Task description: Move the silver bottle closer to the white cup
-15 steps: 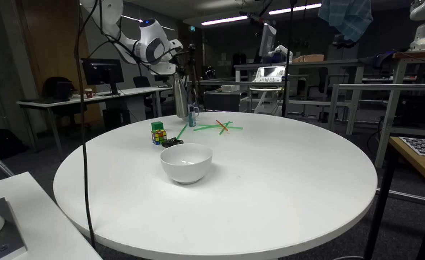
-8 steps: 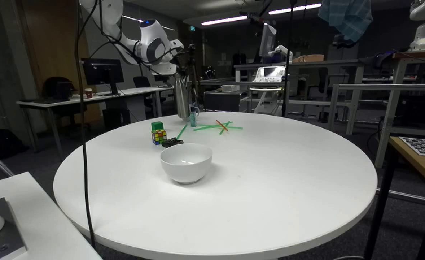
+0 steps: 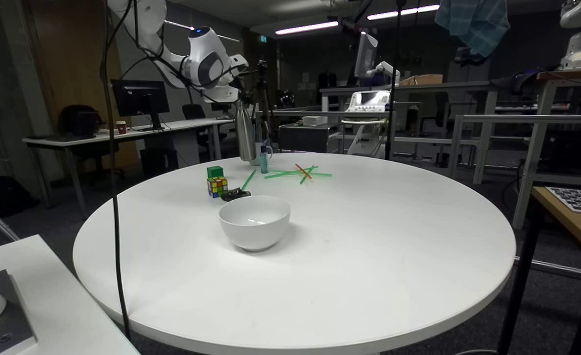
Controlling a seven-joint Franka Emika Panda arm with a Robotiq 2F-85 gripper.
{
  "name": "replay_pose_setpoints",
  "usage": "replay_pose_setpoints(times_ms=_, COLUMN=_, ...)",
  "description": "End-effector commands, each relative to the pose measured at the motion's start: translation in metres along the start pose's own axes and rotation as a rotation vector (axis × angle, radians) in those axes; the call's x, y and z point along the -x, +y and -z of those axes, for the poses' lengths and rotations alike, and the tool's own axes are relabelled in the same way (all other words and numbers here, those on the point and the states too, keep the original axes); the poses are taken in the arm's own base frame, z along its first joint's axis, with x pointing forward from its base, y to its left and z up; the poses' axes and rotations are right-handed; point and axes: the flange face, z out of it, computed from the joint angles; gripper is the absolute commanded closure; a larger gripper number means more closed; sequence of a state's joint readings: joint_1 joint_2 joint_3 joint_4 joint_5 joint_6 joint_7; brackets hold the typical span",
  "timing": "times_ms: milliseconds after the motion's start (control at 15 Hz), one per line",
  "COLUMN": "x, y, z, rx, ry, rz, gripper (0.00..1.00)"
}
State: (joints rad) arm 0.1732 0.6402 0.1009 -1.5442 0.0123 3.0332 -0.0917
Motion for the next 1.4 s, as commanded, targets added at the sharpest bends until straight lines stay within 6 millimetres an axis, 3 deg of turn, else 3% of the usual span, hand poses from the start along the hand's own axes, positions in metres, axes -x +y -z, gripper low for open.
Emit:
replay_pose_setpoints(times_ms=0, x=-0.012, y=-0.003, z=0.009, rx=0.006, ry=0.026, rz=-0.010, gripper=0.95)
replay_pose_setpoints(times_ms=1333, x=-0.003, y=-0.017, z=-0.004, rx=-0.027, ry=0.000, rz=-0.018, gripper=0.95)
